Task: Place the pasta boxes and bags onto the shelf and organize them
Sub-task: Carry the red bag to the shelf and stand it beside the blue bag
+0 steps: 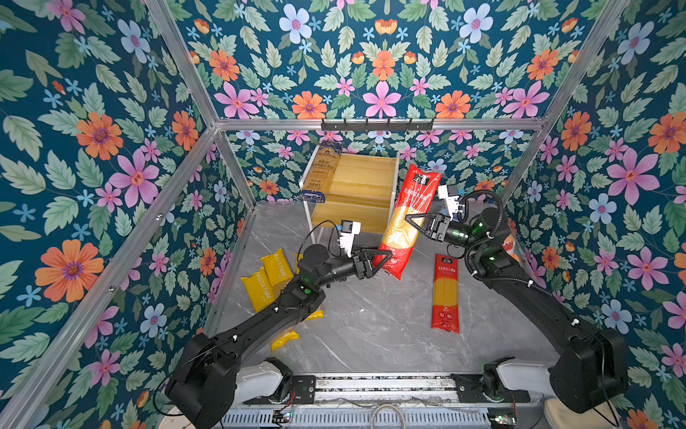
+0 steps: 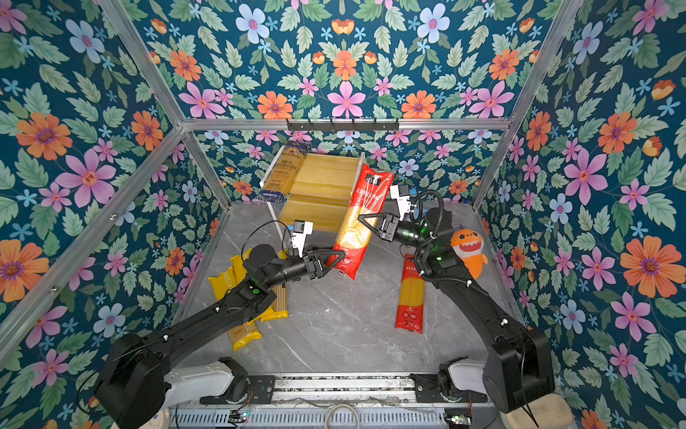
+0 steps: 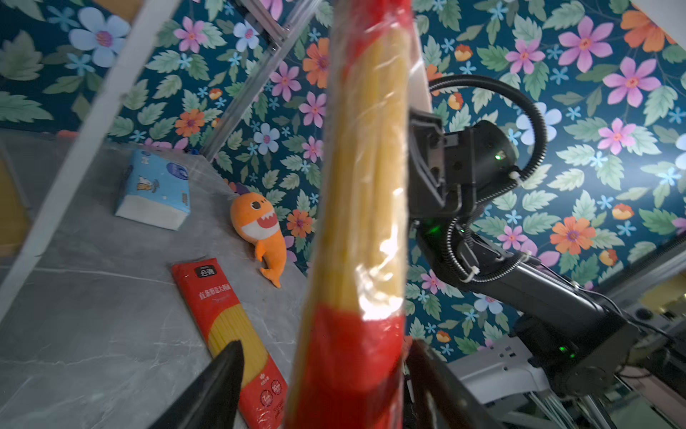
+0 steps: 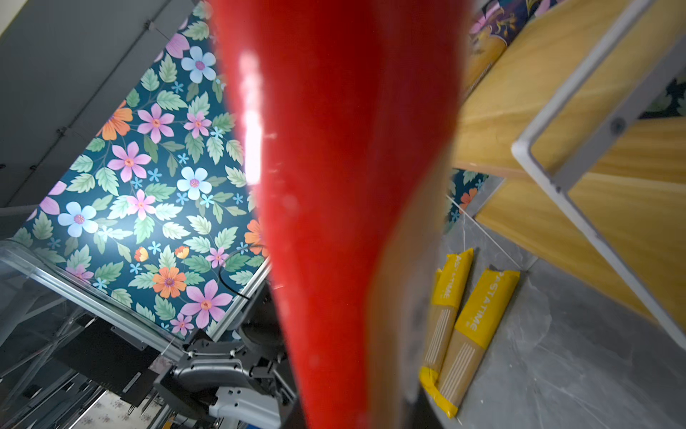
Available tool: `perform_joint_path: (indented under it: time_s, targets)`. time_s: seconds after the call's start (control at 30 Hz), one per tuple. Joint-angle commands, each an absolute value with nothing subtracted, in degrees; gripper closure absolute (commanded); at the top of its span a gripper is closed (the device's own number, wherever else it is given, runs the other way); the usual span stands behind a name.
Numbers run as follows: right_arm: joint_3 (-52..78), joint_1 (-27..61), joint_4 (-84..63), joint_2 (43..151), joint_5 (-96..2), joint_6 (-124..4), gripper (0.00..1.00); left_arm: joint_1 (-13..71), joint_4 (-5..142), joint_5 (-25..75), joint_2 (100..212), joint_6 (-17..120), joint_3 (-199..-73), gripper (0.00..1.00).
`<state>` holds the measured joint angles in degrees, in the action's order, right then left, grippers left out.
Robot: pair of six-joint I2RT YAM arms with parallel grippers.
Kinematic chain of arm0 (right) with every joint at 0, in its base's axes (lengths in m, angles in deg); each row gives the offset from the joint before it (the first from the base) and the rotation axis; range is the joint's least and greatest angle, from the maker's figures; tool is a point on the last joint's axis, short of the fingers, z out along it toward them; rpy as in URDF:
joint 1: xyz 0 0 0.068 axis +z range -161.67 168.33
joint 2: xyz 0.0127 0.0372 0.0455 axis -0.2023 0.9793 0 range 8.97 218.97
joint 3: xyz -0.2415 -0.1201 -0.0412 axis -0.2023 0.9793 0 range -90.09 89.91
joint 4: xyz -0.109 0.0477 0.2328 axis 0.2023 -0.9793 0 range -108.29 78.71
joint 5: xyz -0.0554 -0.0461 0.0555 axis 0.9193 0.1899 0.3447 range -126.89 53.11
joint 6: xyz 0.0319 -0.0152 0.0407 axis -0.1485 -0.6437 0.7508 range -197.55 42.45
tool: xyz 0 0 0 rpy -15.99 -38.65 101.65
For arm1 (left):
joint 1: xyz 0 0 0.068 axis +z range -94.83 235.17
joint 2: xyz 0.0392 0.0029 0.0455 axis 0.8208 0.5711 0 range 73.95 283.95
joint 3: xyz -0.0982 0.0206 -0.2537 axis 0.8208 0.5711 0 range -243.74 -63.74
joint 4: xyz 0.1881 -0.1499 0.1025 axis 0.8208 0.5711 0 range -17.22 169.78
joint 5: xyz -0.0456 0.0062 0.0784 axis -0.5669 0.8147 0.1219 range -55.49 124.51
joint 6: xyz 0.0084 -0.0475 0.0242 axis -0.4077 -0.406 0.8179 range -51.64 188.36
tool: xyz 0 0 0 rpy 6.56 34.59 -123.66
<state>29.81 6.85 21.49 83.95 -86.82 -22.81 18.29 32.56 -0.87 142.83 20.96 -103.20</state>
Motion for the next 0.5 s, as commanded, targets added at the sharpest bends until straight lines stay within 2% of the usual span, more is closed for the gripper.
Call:
perform_joint_path:
  time_s: [0.0,0.1,0.23,0.47]
  targets:
    - [26.5,8.3,30.0,85.2,-81.3,-19.5,0.89,18.5,24.5,6.7,141.1,13.2,-99.7,0.25]
    - [24.0,10.4,29.5,87.1,-78.7,-19.7,0.9,18.1,16.6,10.7,140.5,8.1,-97.0,0.24]
    - [22.3,12.3,29.3,89.0,-75.5,-19.2,0.9,17.0,12.6,15.4,140.2,5.4,-95.8,0.29]
    - [19.9,13.1,29.1,92.0,-72.9,-15.9,0.91,16.1,10.1,19.3,140.3,3.9,-94.7,0.46]
